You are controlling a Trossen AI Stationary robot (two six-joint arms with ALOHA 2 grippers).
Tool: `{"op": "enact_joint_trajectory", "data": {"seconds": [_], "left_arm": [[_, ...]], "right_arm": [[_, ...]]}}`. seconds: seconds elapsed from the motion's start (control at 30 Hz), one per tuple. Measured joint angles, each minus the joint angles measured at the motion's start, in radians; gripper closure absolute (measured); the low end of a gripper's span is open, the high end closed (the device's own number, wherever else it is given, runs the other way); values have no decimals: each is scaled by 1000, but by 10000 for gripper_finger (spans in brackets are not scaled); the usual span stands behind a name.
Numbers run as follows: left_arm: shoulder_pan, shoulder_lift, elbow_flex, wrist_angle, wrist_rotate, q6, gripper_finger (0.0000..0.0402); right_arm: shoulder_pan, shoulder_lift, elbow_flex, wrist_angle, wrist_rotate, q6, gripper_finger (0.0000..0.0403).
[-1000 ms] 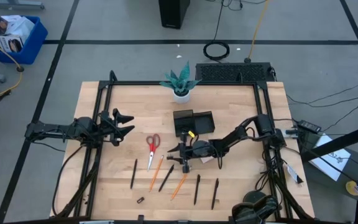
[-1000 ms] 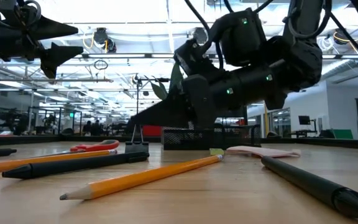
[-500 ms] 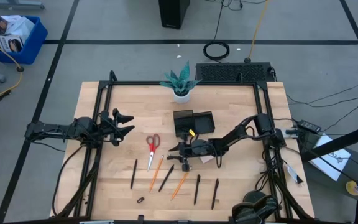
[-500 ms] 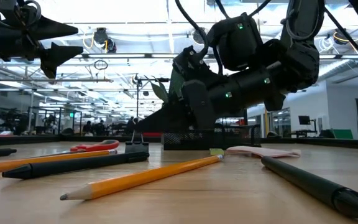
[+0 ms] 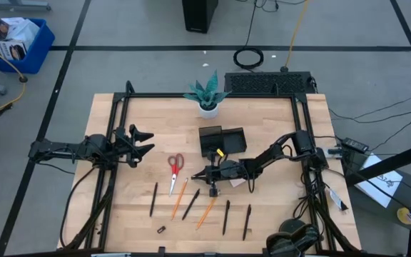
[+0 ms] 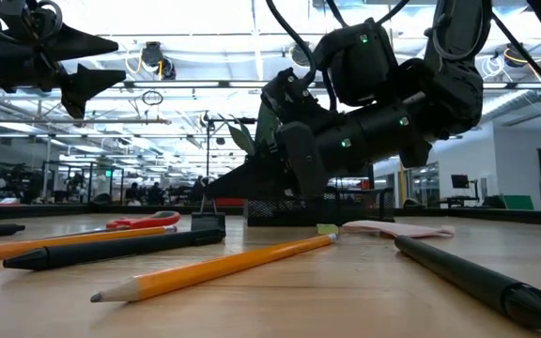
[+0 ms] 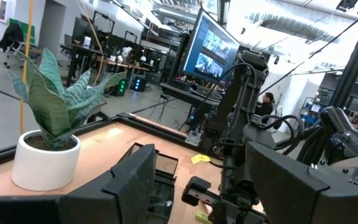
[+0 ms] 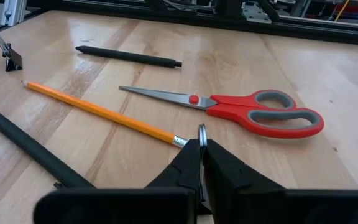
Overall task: Pick and place office supplies into organizer
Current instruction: Put the black binder clip into the black desk organizer
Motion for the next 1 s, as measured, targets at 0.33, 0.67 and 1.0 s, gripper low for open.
{"op": "enact_joint_trajectory", "data": {"seconds": [0.33, 0.67, 1.0], "left_arm": [[0, 0, 0, 0, 0, 0, 146], [0, 0, 0, -7, 0, 0, 146], [0, 0, 0, -8, 0, -2, 146]], "right_arm": [[-1, -9, 0, -1, 2, -18, 398], [2, -124, -1, -165, 183, -115, 397], [2, -211, -1, -203, 328, -169, 397]]}}
